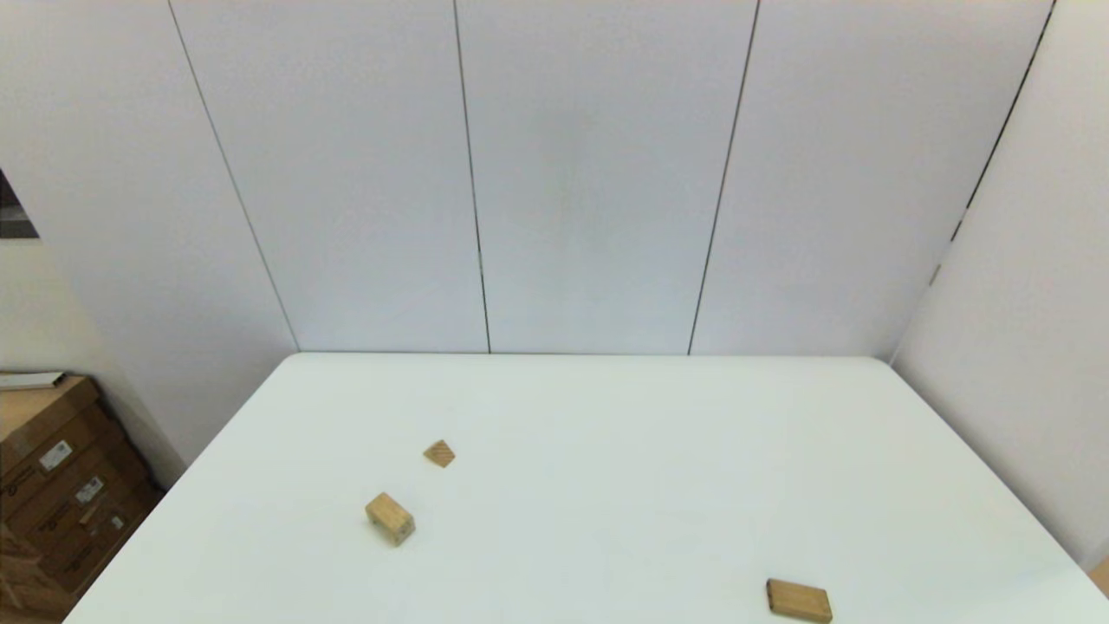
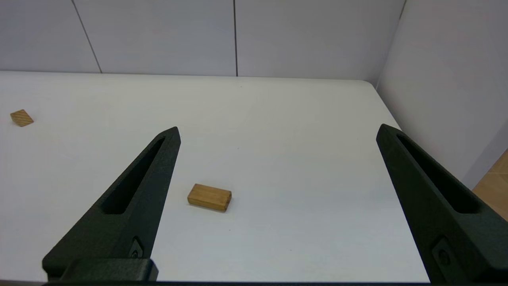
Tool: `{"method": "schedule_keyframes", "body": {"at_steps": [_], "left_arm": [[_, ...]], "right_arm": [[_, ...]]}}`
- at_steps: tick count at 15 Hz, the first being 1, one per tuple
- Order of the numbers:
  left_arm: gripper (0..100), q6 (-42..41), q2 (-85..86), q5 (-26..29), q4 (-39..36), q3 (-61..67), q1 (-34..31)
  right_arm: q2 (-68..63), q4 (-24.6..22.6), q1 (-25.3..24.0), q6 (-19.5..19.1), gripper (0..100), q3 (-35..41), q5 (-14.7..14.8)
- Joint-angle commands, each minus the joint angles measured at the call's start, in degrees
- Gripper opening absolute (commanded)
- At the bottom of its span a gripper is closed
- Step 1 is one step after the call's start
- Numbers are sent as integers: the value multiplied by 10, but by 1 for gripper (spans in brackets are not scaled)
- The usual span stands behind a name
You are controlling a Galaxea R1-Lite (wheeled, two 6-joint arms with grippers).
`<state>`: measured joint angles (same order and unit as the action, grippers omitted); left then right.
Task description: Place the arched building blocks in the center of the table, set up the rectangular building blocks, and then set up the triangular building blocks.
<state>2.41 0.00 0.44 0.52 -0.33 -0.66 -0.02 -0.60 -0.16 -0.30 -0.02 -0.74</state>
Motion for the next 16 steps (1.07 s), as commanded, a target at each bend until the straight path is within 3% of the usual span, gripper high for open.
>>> {"method": "schedule_keyframes", "body": {"at_steps": [1,7,13,16], "left_arm": [[100,-2,-1,1,0,0,0],[100,-12,-1,3,9,-4,0],[100,-9,-29,20,178,-113,1],[100,-10,-163,23,229,-208,0]], "right_arm": [[0,0,0,0,100,-1,0],[0,0,0,0,100,0,0],[0,0,0,0,100,0,0],[0,0,0,0,100,0,0]]}}
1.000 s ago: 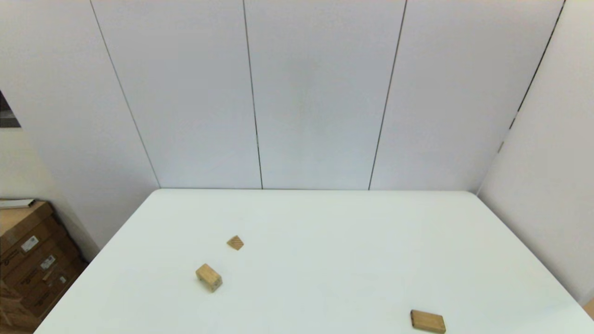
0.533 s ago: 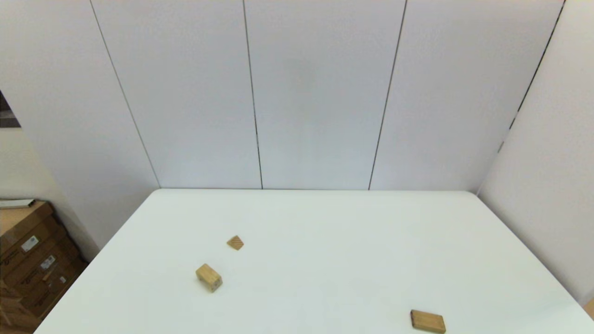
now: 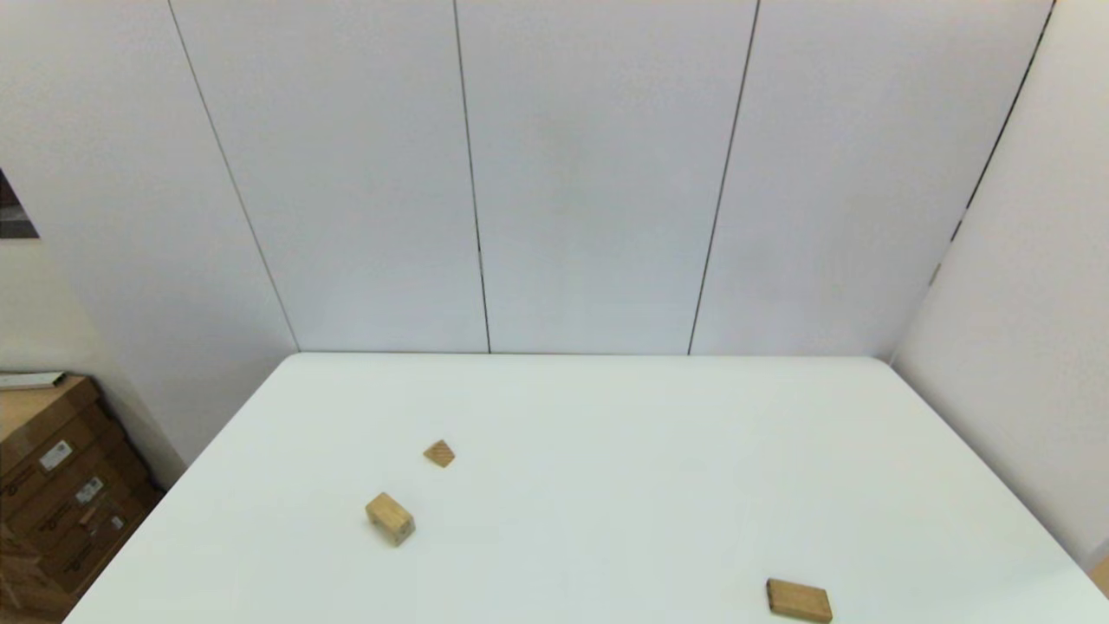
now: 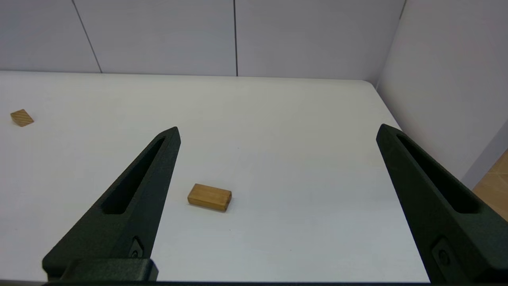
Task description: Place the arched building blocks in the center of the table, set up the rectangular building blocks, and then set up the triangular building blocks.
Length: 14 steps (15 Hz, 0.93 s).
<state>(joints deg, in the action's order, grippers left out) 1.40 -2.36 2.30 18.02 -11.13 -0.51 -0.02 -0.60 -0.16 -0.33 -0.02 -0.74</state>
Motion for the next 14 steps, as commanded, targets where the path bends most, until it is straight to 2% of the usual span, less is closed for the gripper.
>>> {"method": "schedule_keyframes", "body": {"at_steps": [1,3,6,14], "left_arm": [[100,0,-199,4,78,-138,-1],[100,4,-325,3,117,-202,-2],[100,10,-455,5,117,-247,-2],[100,50,-592,5,117,-298,-2]], "right_arm": [[0,0,0,0,100,-1,0],[0,0,0,0,100,-1,0],[0,0,0,0,100,-1,0],[0,0,0,0,100,0,0]]}}
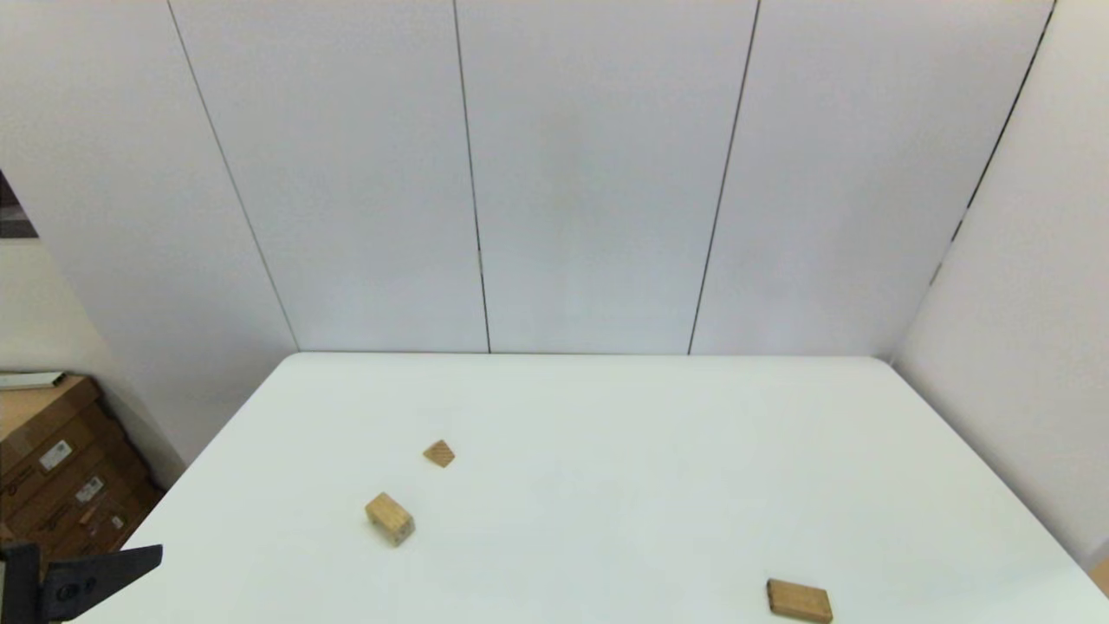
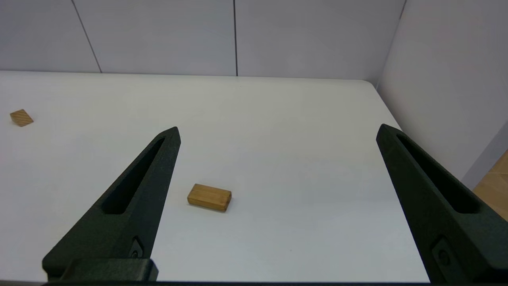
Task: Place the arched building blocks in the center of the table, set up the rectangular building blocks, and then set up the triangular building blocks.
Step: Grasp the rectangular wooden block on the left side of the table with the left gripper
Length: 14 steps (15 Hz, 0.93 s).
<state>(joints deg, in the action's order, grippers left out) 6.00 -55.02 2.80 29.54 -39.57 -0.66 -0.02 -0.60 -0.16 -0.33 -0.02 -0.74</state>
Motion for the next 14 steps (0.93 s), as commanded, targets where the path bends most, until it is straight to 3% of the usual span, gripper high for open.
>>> {"method": "schedule_keyframes", "body": {"at_steps": [1,6,9,14], "left_arm": [[100,12,-89,0,2,-20,0],[100,141,-218,-1,4,-46,37],[100,270,-286,-5,3,-68,100],[100,411,-403,-49,1,-122,182]], "right_arm": [[0,0,0,0,100,-1,0],[0,0,0,0,100,0,0],[0,0,0,0,100,-1,0],[0,0,0,0,100,0,0]]}}
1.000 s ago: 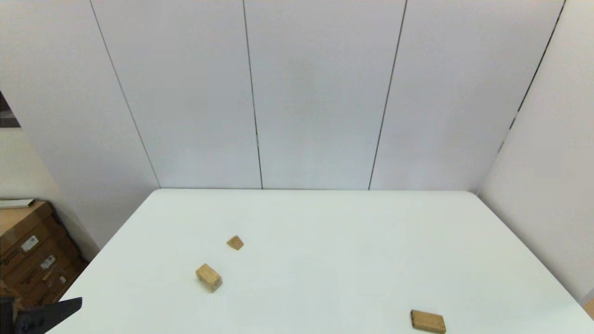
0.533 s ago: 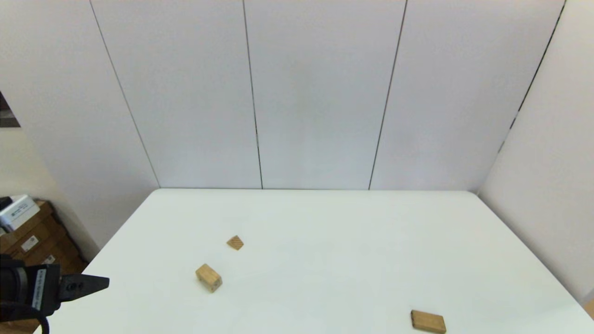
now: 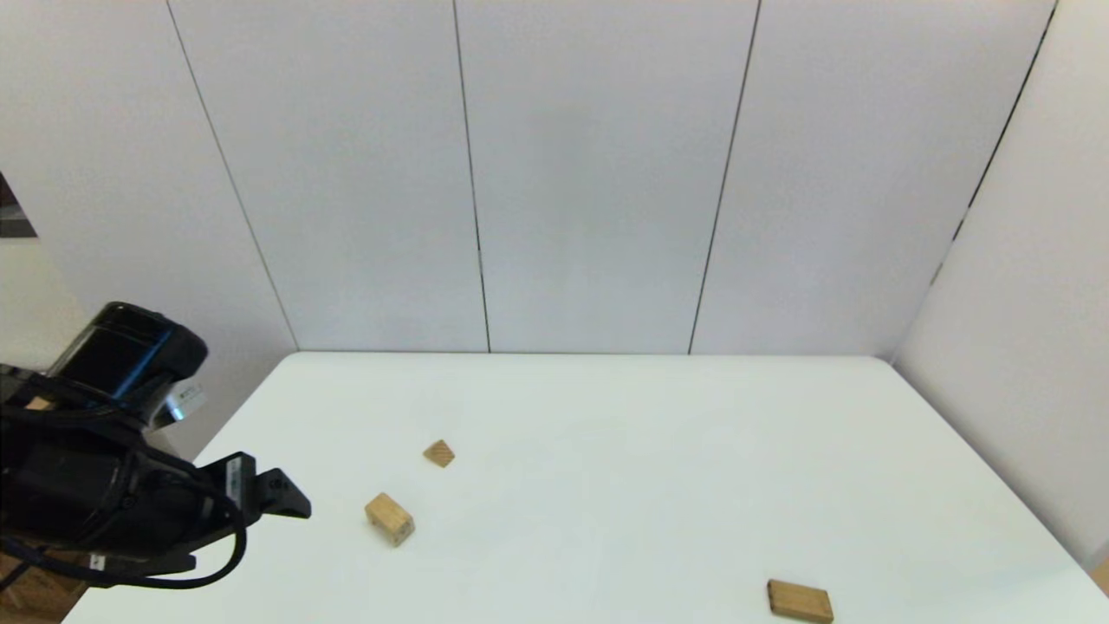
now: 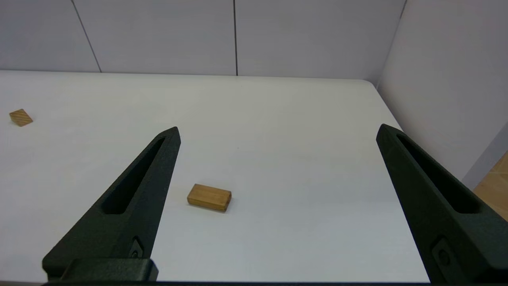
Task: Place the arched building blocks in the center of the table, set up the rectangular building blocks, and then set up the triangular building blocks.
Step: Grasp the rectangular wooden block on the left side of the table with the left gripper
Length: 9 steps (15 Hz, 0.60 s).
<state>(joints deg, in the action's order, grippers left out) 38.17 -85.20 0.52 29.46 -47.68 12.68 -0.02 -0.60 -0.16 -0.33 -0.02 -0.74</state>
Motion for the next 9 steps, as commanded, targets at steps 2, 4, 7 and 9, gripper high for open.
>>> {"method": "schedule_keyframes", "body": {"at_steps": [2,4,7,9], "left_arm": [[100,114,-128,-27,0,-53,51],[100,147,-161,-29,-26,-58,56],[100,178,-201,-35,-39,-79,61],[100,179,-233,-36,-39,-89,62]], "right_arm": [[0,0,0,0,100,0,0],[0,0,0,0,100,-1,0],[0,0,0,0,100,-1,0],[0,0,0,0,100,0,0]]}}
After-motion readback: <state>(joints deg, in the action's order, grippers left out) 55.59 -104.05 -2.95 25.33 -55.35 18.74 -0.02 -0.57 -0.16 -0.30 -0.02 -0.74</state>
